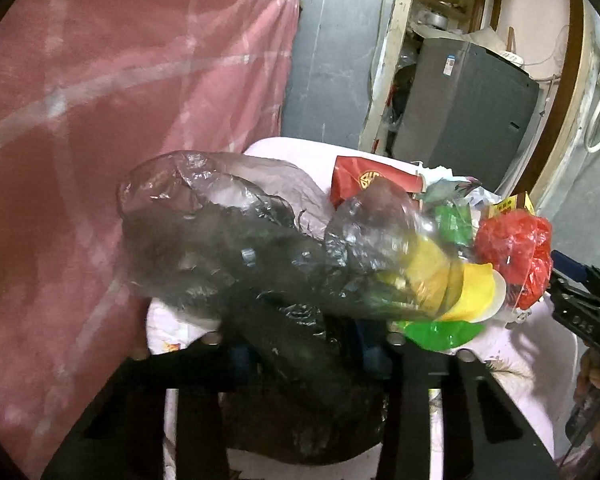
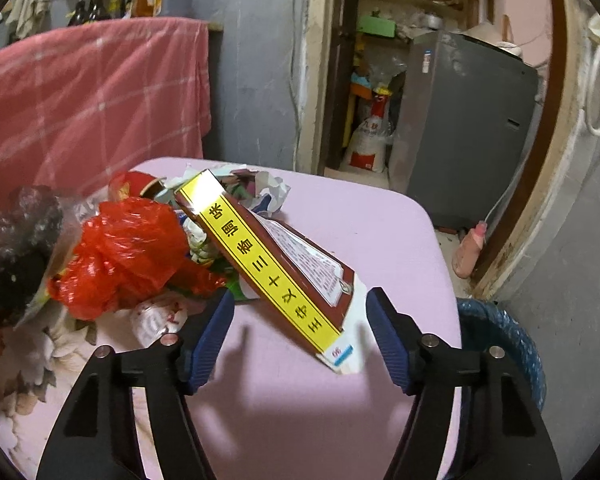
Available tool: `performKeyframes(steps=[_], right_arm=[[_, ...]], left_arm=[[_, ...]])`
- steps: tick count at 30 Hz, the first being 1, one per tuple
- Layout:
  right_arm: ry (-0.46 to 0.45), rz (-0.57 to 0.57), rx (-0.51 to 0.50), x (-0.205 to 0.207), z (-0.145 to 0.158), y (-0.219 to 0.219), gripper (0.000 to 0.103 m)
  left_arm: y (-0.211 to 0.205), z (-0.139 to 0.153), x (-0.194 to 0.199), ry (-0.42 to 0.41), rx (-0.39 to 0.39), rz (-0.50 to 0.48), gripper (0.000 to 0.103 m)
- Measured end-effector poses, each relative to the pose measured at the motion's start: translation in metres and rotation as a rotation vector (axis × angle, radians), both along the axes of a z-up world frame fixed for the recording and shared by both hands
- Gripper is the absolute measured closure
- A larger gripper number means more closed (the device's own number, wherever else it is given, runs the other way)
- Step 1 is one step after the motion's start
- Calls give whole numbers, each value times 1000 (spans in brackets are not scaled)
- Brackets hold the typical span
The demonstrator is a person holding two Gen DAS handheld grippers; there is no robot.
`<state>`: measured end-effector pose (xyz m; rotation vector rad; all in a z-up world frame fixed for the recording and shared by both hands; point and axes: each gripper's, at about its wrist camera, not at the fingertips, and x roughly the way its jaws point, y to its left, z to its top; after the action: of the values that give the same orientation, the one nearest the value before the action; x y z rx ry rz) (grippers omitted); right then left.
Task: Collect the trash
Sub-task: 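Grasp the dark plastic bags with the left tool while the right tool grasps the yellow paper box, then carry both items to the blue bin and open both tools to drop them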
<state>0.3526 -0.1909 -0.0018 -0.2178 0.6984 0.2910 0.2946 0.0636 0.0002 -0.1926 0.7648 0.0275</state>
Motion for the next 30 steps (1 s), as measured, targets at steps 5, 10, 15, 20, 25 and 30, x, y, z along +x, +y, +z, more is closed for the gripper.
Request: performKeyframes(steps=[5,10,15,20,25,30], right_arm=[[-1,11,-22,9,-2,4,52],[-9,20,19,10,-2,1,59],[-33,21,34,11,-2,2,72],[-87,14,40,7,3,-3,87],[-126,13,60,5,10,-13,95],[-162,6,93,-3,20,-27,96]], left_arm=[[0,1,0,1,-21,0,94],[-6,6,-5,-24,-23,-10,100],[-11,17,-17,-72,-24,-13,102],[-17,28,-28,-137,-41,-8,102],[-36,38,-38,-201,-57,-20,103],[-62,50,-44,-270,-60,-58,103]])
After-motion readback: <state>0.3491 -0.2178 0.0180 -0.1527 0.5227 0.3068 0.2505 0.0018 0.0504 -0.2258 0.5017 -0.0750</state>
